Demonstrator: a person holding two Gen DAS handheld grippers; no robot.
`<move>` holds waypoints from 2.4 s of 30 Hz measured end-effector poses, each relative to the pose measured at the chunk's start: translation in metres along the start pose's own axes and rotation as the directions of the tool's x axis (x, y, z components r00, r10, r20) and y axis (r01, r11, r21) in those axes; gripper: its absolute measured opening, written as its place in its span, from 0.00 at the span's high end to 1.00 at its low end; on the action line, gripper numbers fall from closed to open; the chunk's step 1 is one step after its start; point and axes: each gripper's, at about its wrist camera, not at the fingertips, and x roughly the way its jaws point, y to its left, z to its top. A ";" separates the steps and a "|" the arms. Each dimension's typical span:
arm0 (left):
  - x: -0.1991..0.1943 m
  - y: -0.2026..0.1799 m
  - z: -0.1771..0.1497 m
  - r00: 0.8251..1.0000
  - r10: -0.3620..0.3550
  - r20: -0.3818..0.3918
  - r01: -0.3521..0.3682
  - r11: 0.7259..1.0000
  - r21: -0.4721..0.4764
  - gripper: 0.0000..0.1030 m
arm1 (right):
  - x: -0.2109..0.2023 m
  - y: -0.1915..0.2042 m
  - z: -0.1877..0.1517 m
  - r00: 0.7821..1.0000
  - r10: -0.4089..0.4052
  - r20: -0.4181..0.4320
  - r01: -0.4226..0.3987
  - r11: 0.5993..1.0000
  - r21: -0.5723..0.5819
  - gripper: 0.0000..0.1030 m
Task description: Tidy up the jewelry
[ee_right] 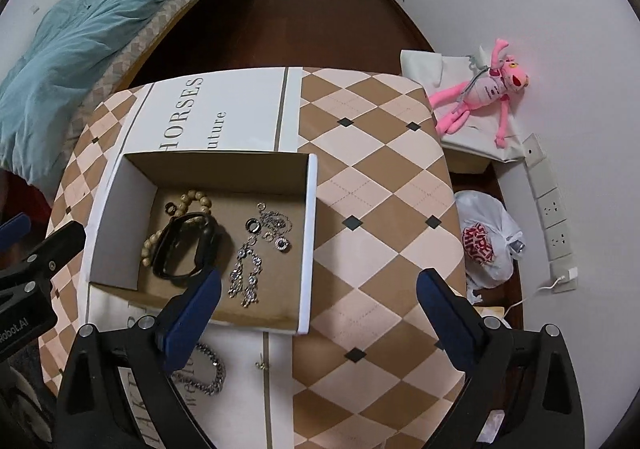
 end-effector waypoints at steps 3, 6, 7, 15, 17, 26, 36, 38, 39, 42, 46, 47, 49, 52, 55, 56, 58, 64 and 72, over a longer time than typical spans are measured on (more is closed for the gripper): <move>-0.015 -0.001 -0.004 0.999 0.008 0.034 -0.008 1.000 0.008 0.04 | -0.013 -0.001 -0.005 1.000 -0.008 0.027 0.008 1.000 0.006 0.03; -0.030 -0.002 -0.009 0.998 0.002 0.060 -0.002 1.000 0.009 0.04 | -0.027 -0.002 -0.011 0.999 -0.006 0.050 0.005 1.000 0.016 0.03; -0.035 -0.002 -0.010 0.998 -0.001 0.070 0.001 1.000 0.007 0.04 | -0.031 -0.002 -0.012 0.998 -0.009 0.057 0.008 1.000 0.016 0.03; -0.077 -0.007 -0.019 0.989 -0.031 0.142 0.030 0.999 0.011 0.04 | -0.080 -0.008 -0.031 0.989 -0.016 0.148 0.012 0.999 0.033 0.03; -0.086 -0.009 -0.021 0.987 -0.037 0.154 0.035 0.999 0.014 0.04 | -0.094 -0.010 -0.034 0.984 -0.020 0.175 0.014 0.999 0.039 0.03; -0.103 -0.009 -0.031 0.986 -0.032 0.162 0.031 0.999 0.007 0.04 | -0.125 -0.015 -0.048 0.975 0.008 0.223 -0.021 0.998 0.057 0.03; -0.021 -0.005 -0.080 0.996 0.087 -0.001 -0.087 0.996 0.026 0.04 | -0.022 -0.004 -0.091 0.996 0.084 0.045 -0.085 0.995 0.043 0.25; -0.003 -0.004 -0.090 0.994 0.095 -0.049 -0.094 0.995 0.026 0.04 | 0.002 -0.001 -0.099 0.993 0.117 0.015 -0.118 0.992 0.053 0.31; 0.005 -0.003 -0.094 0.993 0.096 -0.067 -0.094 0.995 0.025 0.04 | 0.009 0.000 -0.101 0.992 0.130 0.009 -0.130 0.990 0.057 0.34; 0.020 -0.001 -0.102 0.990 0.098 -0.104 -0.096 0.995 0.024 0.04 | 0.028 0.003 -0.108 0.988 0.154 0.010 -0.154 0.986 0.069 0.42; 0.035 0.003 -0.108 0.986 0.090 -0.141 -0.088 0.996 0.015 0.04 | 0.040 0.010 -0.110 0.983 0.181 0.033 -0.183 0.981 0.067 0.46; 0.038 0.003 -0.109 0.986 0.085 -0.146 -0.084 0.996 0.012 0.04 | 0.043 0.013 -0.110 0.982 0.187 0.036 -0.189 0.980 0.058 0.50; 0.040 0.003 -0.111 0.985 0.075 -0.155 -0.075 0.997 0.007 0.04 | 0.048 0.019 -0.111 0.982 0.188 0.031 -0.190 0.981 0.042 0.59; 0.043 0.003 -0.111 0.985 0.064 -0.158 -0.064 0.998 0.005 0.04 | 0.049 0.024 -0.110 0.986 0.161 0.041 -0.162 0.987 0.023 0.92; 0.044 -0.002 -0.111 0.987 0.020 -0.161 -0.020 1.000 0.005 0.05 | 0.047 0.017 -0.112 0.985 0.166 0.052 -0.168 0.984 0.050 0.91; 0.044 -0.004 -0.110 0.986 -0.002 -0.164 0.003 1.000 0.004 0.05 | 0.045 0.013 -0.113 0.985 0.165 0.056 -0.168 0.984 0.064 0.91; 0.048 -0.011 -0.109 0.983 -0.061 -0.175 0.062 0.998 0.003 0.05 | 0.042 0.006 -0.113 0.985 0.162 0.066 -0.168 0.982 0.083 0.91; 0.055 -0.044 -0.107 0.973 -0.122 -0.198 0.139 0.988 0.074 0.31 | 0.029 -0.015 -0.114 0.985 0.149 0.088 -0.159 0.980 0.123 0.91; 0.048 -0.079 -0.108 0.974 -0.134 -0.182 0.171 0.964 0.203 0.94 | 0.023 -0.029 -0.118 0.986 0.133 0.105 -0.149 0.975 0.163 0.91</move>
